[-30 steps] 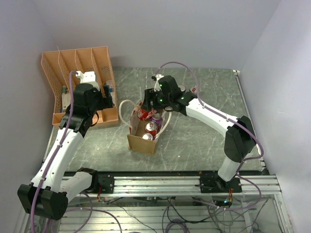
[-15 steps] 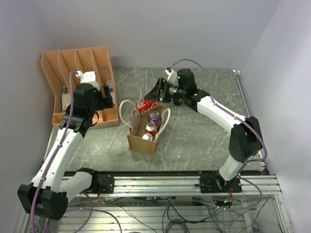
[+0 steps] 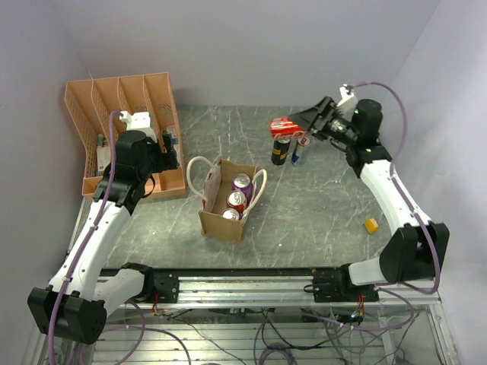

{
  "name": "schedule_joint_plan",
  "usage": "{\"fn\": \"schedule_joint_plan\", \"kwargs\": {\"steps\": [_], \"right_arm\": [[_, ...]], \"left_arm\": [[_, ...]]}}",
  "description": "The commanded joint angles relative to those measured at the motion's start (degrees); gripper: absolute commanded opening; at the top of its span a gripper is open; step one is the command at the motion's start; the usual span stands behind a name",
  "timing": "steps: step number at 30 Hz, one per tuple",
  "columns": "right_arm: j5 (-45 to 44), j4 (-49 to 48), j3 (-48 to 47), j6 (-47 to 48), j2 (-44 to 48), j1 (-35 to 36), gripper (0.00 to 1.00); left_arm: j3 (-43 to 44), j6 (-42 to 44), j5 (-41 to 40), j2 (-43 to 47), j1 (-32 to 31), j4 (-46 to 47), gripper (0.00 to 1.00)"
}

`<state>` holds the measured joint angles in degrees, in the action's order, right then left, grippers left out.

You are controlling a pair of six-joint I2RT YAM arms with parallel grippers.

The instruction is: Take the beverage out of the canvas bag

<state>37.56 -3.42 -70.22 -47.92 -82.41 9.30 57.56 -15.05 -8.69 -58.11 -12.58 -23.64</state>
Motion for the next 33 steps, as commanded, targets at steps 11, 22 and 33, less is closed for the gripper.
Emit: {"fn": "schedule_joint_plan", "kwargs": {"steps": [11,22,33], "right_arm": [[-39.6,8.6,20.8,18.5,14.1,-4.5,0.00],[-51.1,4.9,18.6,23.7,3.0,-5.8,0.00],[-50.0,4.5,3.7,32.1,-13.9,-5.8,0.00]], "left_arm": [[0.7,-0.6,3.3,0.4,0.4,1.2,0.90],[0.6,-0.7,4.2,1.1,0.4,1.3,0.90],[0.6,-1.0,5.2,1.3,0.3,1.5,0.90]]}}
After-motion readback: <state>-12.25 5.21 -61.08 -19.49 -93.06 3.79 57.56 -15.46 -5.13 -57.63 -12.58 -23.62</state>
